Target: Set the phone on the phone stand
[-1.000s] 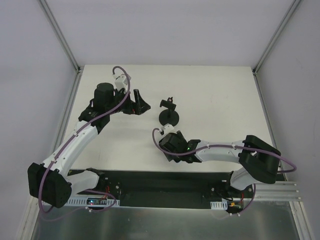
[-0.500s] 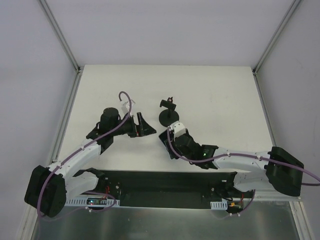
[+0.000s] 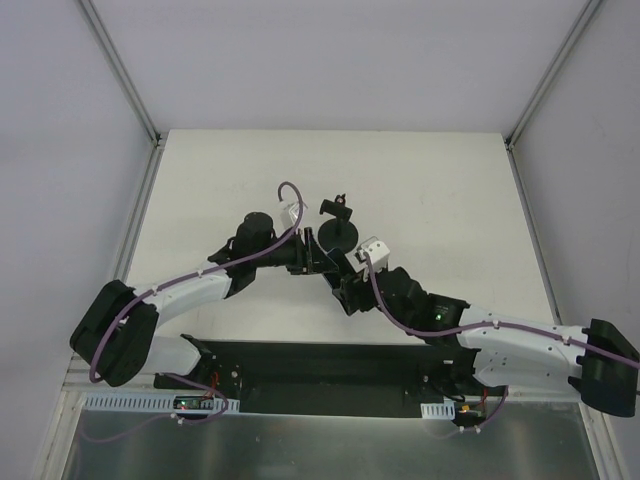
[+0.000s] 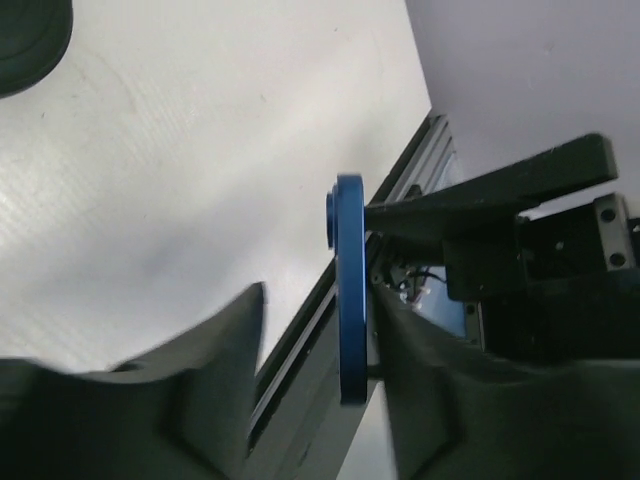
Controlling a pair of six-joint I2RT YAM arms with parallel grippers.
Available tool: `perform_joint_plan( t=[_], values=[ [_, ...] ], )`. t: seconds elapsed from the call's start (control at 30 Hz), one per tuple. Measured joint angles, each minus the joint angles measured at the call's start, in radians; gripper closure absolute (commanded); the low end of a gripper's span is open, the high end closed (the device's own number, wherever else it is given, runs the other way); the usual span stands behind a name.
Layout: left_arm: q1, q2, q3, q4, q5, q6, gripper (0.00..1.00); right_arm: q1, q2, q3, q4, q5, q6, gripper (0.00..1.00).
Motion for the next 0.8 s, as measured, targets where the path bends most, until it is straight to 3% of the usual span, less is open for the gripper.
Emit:
perform_joint_plan(
  t=[0.07,0.1,0.13,0.17,0.23,0.27,0.47,0.67,0.8],
  values=[
    [-0.009,0.024,0.023,0.026,-0.005,-0.012,0.77,0.0,-0.014,0.0,0.001,0.0,-0.004,0.99],
    [-0.01,0.035,0.034,0.038,-0.006,-0.023,0.94,0.0,-0.018,0.0,0.001,0.0,-0.005,0.99],
    [-0.013,0.045,0.043,0.049,-0.005,-0.029,1.0,0.0,-0.02,0.0,0.0,0.0,-0.007,0.96],
    [-0.016,0.052,0.049,0.056,-0.005,-0.037,1.0,0.0,-0.023,0.0,-0.001,0.002,-0.008,0.68],
    [-0.023,0.056,0.06,0.065,-0.001,-0.041,1.0,-0.002,-0.029,-0.001,-0.014,0.0,-0.013,0.3],
    [-0.024,0.053,0.063,0.056,-0.005,-0.031,1.0,-0.002,-0.035,-0.001,-0.023,-0.003,-0.017,0.02],
    [-0.034,-0.108,0.106,-0.261,-0.138,0.154,1.0,-0.045,-0.082,0.035,-0.162,-0.06,-0.056,0.04],
    [-0.034,-0.401,0.132,-0.554,-0.319,0.283,1.0,-0.345,-0.047,0.203,-0.373,-0.235,0.036,0.04],
    [-0.034,-0.534,0.172,-0.75,-0.493,0.285,1.0,-0.428,0.105,0.413,-0.463,-0.284,0.105,0.03]
  ],
)
